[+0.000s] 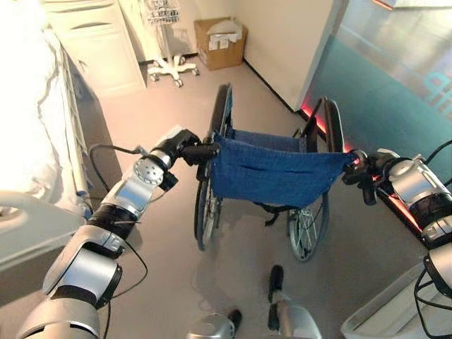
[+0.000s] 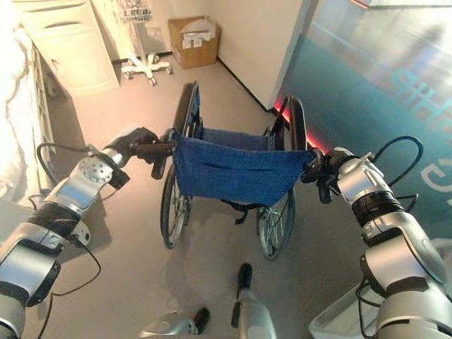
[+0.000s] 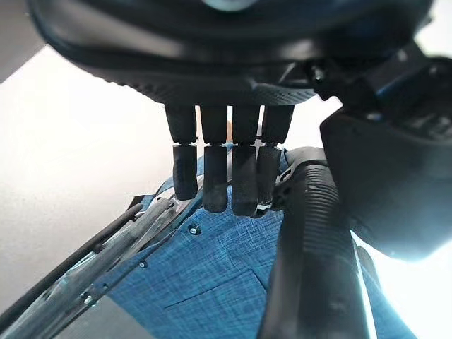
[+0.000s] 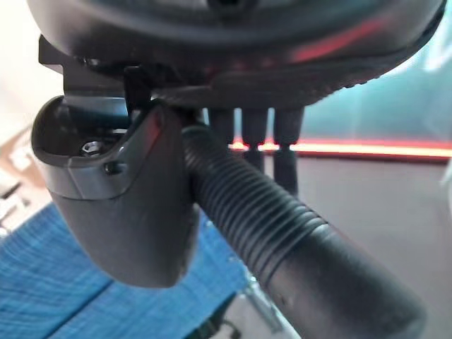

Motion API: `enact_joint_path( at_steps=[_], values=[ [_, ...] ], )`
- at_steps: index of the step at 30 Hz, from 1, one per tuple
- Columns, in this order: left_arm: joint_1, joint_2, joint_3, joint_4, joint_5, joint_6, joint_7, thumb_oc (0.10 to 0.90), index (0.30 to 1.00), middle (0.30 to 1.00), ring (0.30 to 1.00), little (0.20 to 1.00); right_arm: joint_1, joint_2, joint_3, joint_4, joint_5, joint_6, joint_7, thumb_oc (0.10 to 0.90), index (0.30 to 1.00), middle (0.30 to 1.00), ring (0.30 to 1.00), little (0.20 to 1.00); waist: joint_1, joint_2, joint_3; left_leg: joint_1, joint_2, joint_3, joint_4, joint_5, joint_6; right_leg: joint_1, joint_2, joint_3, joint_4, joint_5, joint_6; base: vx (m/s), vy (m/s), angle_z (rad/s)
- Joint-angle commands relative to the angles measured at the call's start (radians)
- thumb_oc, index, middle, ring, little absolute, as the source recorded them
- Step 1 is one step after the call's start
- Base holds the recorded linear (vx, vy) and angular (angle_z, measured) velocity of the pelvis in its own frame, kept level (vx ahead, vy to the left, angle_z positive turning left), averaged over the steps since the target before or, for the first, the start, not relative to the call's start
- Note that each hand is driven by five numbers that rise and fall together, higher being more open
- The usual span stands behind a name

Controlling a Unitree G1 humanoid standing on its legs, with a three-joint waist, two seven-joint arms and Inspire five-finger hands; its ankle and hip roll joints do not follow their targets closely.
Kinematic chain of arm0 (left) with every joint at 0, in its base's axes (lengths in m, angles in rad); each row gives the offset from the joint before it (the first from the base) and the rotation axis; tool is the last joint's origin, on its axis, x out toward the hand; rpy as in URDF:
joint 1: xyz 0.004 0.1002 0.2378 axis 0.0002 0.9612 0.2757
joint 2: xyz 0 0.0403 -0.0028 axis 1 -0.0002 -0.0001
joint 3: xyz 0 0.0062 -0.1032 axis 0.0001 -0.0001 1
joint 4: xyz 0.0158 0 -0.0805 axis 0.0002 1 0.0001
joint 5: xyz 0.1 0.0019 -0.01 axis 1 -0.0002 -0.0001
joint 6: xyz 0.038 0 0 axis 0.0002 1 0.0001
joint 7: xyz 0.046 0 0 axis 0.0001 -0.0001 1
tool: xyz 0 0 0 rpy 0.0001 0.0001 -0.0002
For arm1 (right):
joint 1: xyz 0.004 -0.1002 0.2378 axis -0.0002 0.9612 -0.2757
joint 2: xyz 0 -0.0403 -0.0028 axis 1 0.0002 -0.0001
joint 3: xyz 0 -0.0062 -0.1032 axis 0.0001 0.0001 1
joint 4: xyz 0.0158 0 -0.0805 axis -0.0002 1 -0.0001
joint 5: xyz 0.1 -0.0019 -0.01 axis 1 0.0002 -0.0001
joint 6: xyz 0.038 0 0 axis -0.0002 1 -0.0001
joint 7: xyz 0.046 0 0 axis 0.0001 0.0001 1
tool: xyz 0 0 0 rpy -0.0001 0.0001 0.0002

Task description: Push the wheelchair next to the bed

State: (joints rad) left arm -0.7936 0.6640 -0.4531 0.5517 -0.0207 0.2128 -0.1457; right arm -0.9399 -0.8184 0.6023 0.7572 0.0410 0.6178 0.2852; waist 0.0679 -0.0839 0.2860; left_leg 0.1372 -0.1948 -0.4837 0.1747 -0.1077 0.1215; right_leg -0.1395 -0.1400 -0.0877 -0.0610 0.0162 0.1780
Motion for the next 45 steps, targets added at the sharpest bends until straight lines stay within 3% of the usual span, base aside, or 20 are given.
enact_joint_path(
  at_steps=[1,3,7,13,14,15,18,20,21,22,25,26,27,29,31,35,37,38,41,45],
  values=[
    [0.163,0.029,-0.068,-0.033,0.074,0.005,-0.058,0.4,0.3,0.3,0.3,0.3,-0.228,0.005,0.15,-0.199,-0.087,-0.151,0.1,0.4,0.3,0.3,0.3,0.3,0.074,-0.052,-0.023,-0.108,0.092,0.184,0.052,-0.07,-0.082,0.009,-0.033,0.084,0.106,0.177,0.007,0.32,-0.285,0.71],
    [0.182,0.021,-0.067,-0.046,0.067,0.024,-0.053,0.4,0.3,0.3,0.3,0.3,-0.225,0.001,0.147,-0.195,-0.092,-0.158,0.124,0.4,0.3,0.3,0.3,0.3,0.078,-0.057,-0.035,-0.109,0.117,0.191,0.051,-0.065,-0.095,0.028,-0.035,0.058,0.121,0.151,0.008,0.31,-0.271,0.75],
    [0.195,-0.012,-0.081,-0.072,0.056,0.067,-0.029,0.4,0.3,0.3,0.3,0.3,-0.241,-0.006,0.15,-0.198,-0.106,-0.168,0.157,0.4,0.3,0.3,0.3,0.3,0.054,-0.042,-0.047,-0.055,0.23,0.238,-0.004,-0.022,-0.148,0.039,-0.015,0.001,0.188,0.069,-0.02,0.32,-0.229,0.64],
    [0.158,-0.063,-0.097,-0.072,0.006,0.1,0.018,0.4,0.3,0.3,0.3,0.3,-0.252,-0.023,0.148,-0.199,-0.129,-0.215,0.154,0.4,0.3,0.3,0.3,0.3,0.002,-0.017,-0.041,-0.06,0.343,0.314,0.001,0.11,-0.177,0.028,0.019,-0.054,0.253,-0.008,-0.074,0.17,-0.156,0.4],
    [0.159,-0.077,-0.099,-0.068,0.004,0.096,0.023,0.4,0.3,0.3,0.3,0.3,-0.247,-0.033,0.15,-0.202,-0.131,-0.228,0.149,0.4,0.3,0.3,0.3,0.3,-0.015,-0.008,-0.045,-0.05,0.37,0.341,0.008,0.145,-0.181,0.023,0.028,-0.066,0.263,-0.018,-0.084,0.17,-0.127,0.49],
    [0.162,-0.098,-0.101,-0.067,0.006,0.097,0.033,0.4,0.3,0.3,0.3,0.3,-0.233,-0.047,0.145,-0.214,-0.131,-0.238,0.138,0.4,0.3,0.3,0.3,0.3,-0.039,-0.001,-0.053,-0.043,0.414,0.393,0.037,0.221,-0.192,0.024,0.035,-0.091,0.265,-0.028,-0.101,0.15,-0.117,0.53],
    [0.163,-0.131,-0.115,-0.046,0.026,0.094,0.041,0.4,0.3,0.3,0.3,0.3,-0.205,-0.059,0.139,-0.228,-0.119,-0.261,0.105,0.4,0.3,0.3,0.3,0.3,-0.059,-0.009,-0.058,-0.066,0.439,0.451,0.139,0.272,-0.196,0.053,0.05,-0.131,0.256,-0.046,-0.132,0.21,-0.22,0.56],
    [0.153,-0.144,-0.123,-0.036,0.052,0.097,0.027,0.4,0.3,0.3,0.3,0.3,-0.189,-0.054,0.132,-0.229,-0.113,-0.263,0.081,0.4,0.3,0.3,0.3,0.3,-0.048,-0.017,-0.038,-0.144,0.421,0.483,0.192,0.278,-0.188,0.11,0.069,-0.143,0.237,-0.06,-0.148,0.27,-0.272,0.41],
    [0.148,-0.146,-0.127,-0.035,0.054,0.104,0.023,0.4,0.3,0.3,0.3,0.3,-0.181,-0.047,0.129,-0.223,-0.118,-0.274,0.065,0.4,0.3,0.3,0.3,0.3,-0.028,-0.022,-0.019,-0.196,0.365,0.479,0.202,0.241,-0.171,0.149,0.08,-0.133,0.219,-0.06,-0.148,0.28,-0.184,0.3],
    [0.145,-0.149,-0.13,-0.038,0.05,0.111,0.026,0.4,0.3,0.3,0.3,0.3,-0.172,-0.021,0.125,-0.204,-0.13,-0.287,0.037,0.4,0.3,0.3,0.3,0.3,0.005,-0.019,0.008,-0.261,0.273,0.476,0.193,0.205,-0.156,0.2,0.103,-0.116,0.2,-0.065,-0.145,0.33,-0.194,0.2],
    [0.144,-0.137,-0.126,-0.056,0.044,0.123,0.012,0.4,0.3,0.3,0.3,0.3,-0.144,0.017,0.111,-0.197,-0.148,-0.301,-0.009,0.4,0.3,0.3,0.3,0.3,0.078,0.024,0.048,-0.405,0.152,0.582,0.056,0.275,-0.169,0.313,0.185,-0.086,0.15,-0.083,-0.147,0.39,-0.144,-0.31],
    [0.146,-0.133,-0.126,-0.058,0.044,0.123,0.011,0.4,0.3,0.3,0.3,0.3,-0.141,0.022,0.108,-0.198,-0.152,-0.303,-0.011,0.4,0.3,0.3,0.3,0.3,0.088,0.028,0.05,-0.412,0.141,0.586,0.036,0.284,-0.169,0.324,0.192,-0.077,0.146,-0.085,-0.146,0.42,-0.095,-0.91],
    [0.16,-0.117,-0.12,-0.06,0.056,0.115,0.003,0.4,0.3,0.3,0.3,0.3,-0.141,0.037,0.106,-0.2,-0.16,-0.315,-0.012,0.4,0.3,0.3,0.3,0.3,0.124,0.038,0.045,-0.431,0.097,0.575,-0.048,0.312,-0.167,0.356,0.221,-0.04,0.133,-0.086,-0.142,0.3,-0.06,-0.82],
    [0.169,-0.105,-0.109,-0.059,0.066,0.108,0.004,0.4,0.3,0.3,0.3,0.3,-0.152,0.049,0.109,-0.198,-0.171,-0.326,-0.007,0.4,0.3,0.3,0.3,0.3,0.141,0.035,0.04,-0.427,0.081,0.577,-0.077,0.316,-0.161,0.367,0.23,-0.025,0.128,-0.091,-0.139,0.37,0.0,-1.27],
    [0.175,-0.089,-0.093,-0.046,0.043,0.109,0.007,0.4,0.3,0.3,0.3,0.3,-0.159,0.089,0.124,-0.183,-0.164,-0.35,-0.008,0.4,0.3,0.3,0.3,0.3,0.146,0.036,0.007,-0.381,0.081,0.584,-0.081,0.259,-0.122,0.36,0.23,-0.013,0.159,-0.116,-0.134,0.41,0.092,-1.24],
    [0.165,-0.059,-0.087,-0.022,0.041,0.088,-0.022,0.4,0.3,0.3,0.3,0.3,-0.153,0.1,0.137,-0.182,-0.193,-0.381,0.018,0.4,0.3,0.3,0.3,0.3,0.156,0.019,-0.015,-0.369,0.09,0.586,-0.043,0.209,-0.093,0.362,0.208,-0.036,0.227,-0.105,-0.112,0.3,0.047,-0.26],
    [0.163,-0.029,-0.08,-0.035,0.051,0.089,-0.05,0.4,0.3,0.3,0.3,0.3,-0.131,0.108,0.134,-0.187,-0.177,-0.402,0.024,0.4,0.3,0.3,0.3,0.3,0.173,-0.005,-0.051,-0.338,0.083,0.579,-0.06,0.191,-0.065,0.388,0.178,-0.056,0.309,-0.056,-0.066,0.38,0.074,0.5],
    [0.16,-0.022,-0.08,-0.024,0.057,0.076,-0.061,0.4,0.3,0.3,0.3,0.3,-0.117,0.109,0.129,-0.182,-0.181,-0.421,0.027,0.4,0.3,0.3,0.3,0.3,0.171,-0.002,-0.07,-0.321,0.091,0.573,-0.074,0.182,-0.047,0.352,0.172,-0.054,0.419,0.017,-0.033,0.24,0.057,-0.09],
    [0.158,-0.032,-0.084,0.003,0.053,0.054,-0.063,0.4,0.3,0.3,0.3,0.3,-0.098,0.099,0.128,-0.186,-0.171,-0.442,0.029,0.4,0.3,0.3,0.3,0.3,0.154,0.021,-0.088,-0.28,0.096,0.525,-0.074,0.164,-0.032,0.256,0.156,-0.035,0.594,0.092,-0.006,0.26,0.086,-0.3],
    [0.161,-0.038,-0.094,0.021,0.06,0.031,-0.07,0.4,0.3,0.3,0.3,0.3,-0.099,0.111,0.132,-0.19,-0.159,-0.449,0.026,0.4,0.3,0.3,0.3,0.3,0.134,0.03,-0.081,-0.234,0.099,0.455,-0.04,0.126,-0.041,0.171,0.081,-0.049,0.489,0.077,-0.026,0.28,-0.081,-0.06]
  ],
)
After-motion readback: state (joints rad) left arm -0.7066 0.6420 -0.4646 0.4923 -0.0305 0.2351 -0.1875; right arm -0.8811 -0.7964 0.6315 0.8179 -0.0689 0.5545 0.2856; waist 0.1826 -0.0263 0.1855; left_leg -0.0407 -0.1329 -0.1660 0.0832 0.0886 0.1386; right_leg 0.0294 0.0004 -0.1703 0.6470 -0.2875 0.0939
